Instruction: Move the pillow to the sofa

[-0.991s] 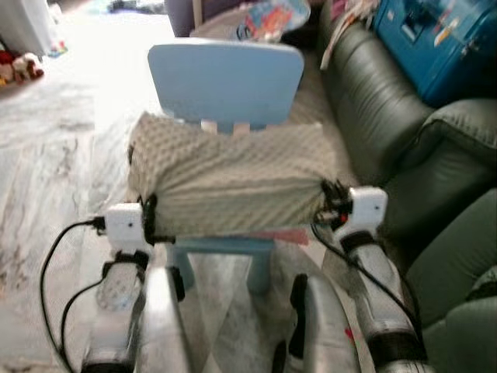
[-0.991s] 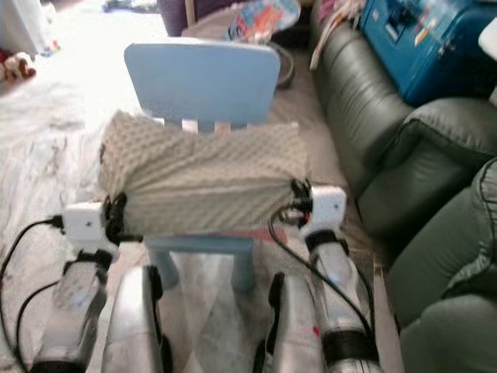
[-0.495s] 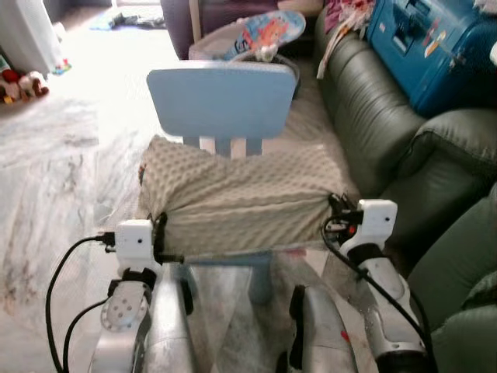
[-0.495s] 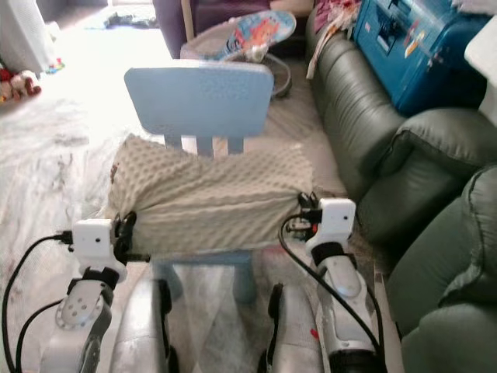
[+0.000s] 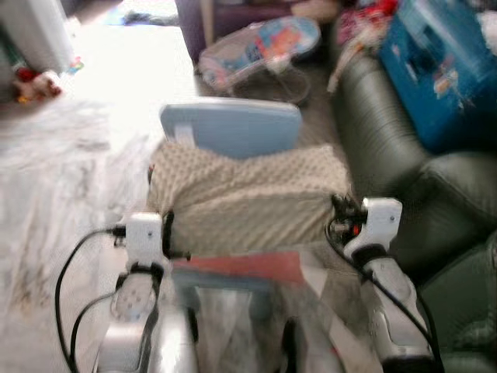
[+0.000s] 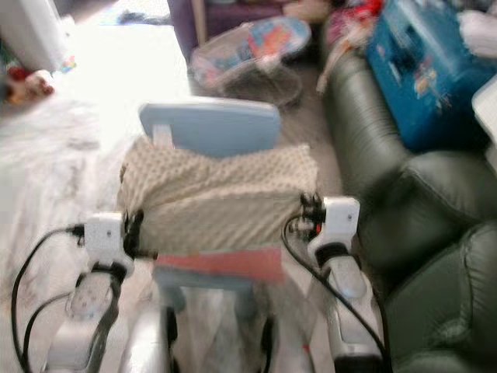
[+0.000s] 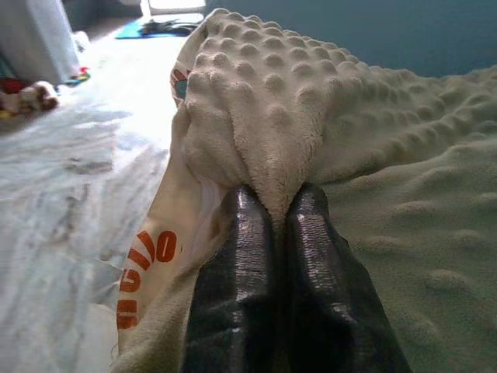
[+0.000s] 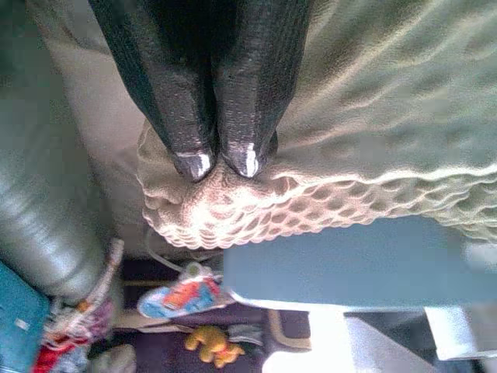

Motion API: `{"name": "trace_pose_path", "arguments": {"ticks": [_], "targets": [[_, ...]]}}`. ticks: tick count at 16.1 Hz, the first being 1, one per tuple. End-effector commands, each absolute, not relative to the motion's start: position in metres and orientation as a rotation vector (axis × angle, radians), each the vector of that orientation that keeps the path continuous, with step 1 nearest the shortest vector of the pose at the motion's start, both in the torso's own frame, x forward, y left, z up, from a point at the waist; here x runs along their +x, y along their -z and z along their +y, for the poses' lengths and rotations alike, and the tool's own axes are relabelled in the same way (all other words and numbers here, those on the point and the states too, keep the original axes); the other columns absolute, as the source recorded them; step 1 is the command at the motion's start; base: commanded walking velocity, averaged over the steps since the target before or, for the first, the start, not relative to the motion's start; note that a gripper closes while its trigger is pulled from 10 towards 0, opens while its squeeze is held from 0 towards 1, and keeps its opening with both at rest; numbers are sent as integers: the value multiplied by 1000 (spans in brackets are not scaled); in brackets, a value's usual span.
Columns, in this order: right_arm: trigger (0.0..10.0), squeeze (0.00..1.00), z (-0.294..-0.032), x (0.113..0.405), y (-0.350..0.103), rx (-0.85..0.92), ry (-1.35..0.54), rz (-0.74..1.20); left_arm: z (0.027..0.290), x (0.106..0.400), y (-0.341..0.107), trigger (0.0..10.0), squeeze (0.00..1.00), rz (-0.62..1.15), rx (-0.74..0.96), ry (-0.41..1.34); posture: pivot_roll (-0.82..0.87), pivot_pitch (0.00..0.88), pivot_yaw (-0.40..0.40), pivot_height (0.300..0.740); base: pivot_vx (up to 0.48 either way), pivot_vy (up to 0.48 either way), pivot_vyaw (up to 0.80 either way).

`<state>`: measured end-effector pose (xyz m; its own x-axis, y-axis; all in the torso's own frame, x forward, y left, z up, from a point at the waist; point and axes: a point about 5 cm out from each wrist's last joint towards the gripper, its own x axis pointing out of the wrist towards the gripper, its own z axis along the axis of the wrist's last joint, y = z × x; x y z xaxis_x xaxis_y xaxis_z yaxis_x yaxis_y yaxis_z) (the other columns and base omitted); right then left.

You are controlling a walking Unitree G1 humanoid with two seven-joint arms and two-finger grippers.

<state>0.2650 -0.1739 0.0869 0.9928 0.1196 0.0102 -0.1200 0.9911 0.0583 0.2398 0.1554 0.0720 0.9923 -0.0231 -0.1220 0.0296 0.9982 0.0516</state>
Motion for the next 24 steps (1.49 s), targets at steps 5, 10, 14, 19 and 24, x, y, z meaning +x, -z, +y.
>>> {"name": "trace_pose_path", "arguments": {"ticks": [5,10,14,19,24], "targets": [[10000,0,-167,270,-98,75,-143,-38,151,240,-81,10000,0,92,70,57,34,0,-29,734,0,0,0],[10000,0,-168,270,-97,83,-135,-28,151,244,-68,10000,0,144,127,98,35,0,-46,740,0,0,0],[10000,0,-168,277,-94,13,-98,17,152,252,-70,10000,0,147,132,90,36,0,-57,740,0,0,0],[10000,0,-167,281,-94,-1,-105,17,147,251,-73,10000,0,129,109,109,41,0,-51,740,0,0,0],[10000,0,-163,273,-81,50,-61,65,140,240,-68,10000,0,158,75,144,38,0,-38,740,0,0,0]]}}
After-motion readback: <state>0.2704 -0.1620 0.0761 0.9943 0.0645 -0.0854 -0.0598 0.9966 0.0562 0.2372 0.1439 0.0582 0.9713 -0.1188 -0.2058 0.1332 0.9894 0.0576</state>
